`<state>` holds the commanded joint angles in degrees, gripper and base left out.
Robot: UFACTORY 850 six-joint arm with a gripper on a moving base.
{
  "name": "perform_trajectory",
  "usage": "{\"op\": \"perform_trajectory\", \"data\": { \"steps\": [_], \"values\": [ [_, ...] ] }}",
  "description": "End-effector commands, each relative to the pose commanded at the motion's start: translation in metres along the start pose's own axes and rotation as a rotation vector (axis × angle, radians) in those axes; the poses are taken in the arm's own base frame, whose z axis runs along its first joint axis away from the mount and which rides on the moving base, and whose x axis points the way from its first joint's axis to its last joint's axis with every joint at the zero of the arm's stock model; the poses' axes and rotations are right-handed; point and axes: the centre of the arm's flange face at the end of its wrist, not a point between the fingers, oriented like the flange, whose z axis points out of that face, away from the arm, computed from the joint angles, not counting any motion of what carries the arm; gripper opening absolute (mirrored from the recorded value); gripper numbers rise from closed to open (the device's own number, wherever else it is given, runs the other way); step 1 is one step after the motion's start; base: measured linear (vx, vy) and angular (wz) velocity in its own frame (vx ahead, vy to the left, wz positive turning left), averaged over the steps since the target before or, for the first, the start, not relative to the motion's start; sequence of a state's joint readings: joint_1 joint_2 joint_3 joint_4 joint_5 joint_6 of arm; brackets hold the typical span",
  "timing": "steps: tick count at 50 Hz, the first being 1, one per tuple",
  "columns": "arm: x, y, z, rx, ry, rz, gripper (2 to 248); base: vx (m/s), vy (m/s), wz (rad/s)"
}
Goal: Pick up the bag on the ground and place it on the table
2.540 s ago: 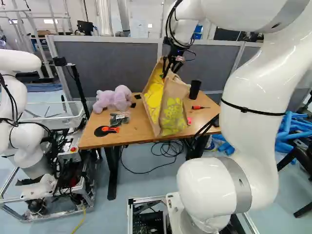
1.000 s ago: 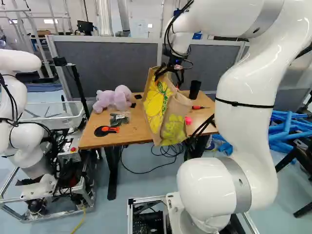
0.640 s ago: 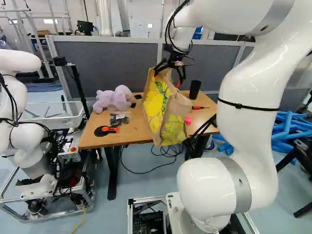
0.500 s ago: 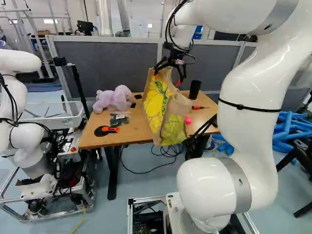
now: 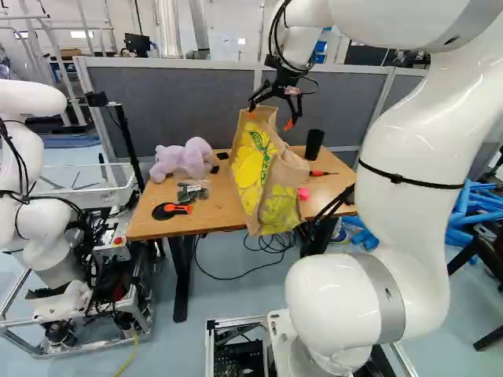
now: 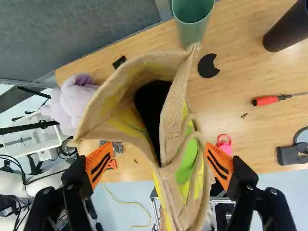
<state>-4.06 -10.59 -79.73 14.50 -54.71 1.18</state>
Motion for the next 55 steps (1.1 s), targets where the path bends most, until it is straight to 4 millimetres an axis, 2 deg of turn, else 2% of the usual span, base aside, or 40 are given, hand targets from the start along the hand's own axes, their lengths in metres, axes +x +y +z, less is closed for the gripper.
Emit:
{"op": "perform_trajectory", "data": {
  "steps": [44,55],
  "values": [
    [-0.011,-0.012,-0.065,0.019,0.114,-0.024,247,0.0,0.0,0.0],
    [-0.012,-0.013,-0.069,0.021,0.121,-0.026,247,0.0,0.0,0.0]
  ]
}}
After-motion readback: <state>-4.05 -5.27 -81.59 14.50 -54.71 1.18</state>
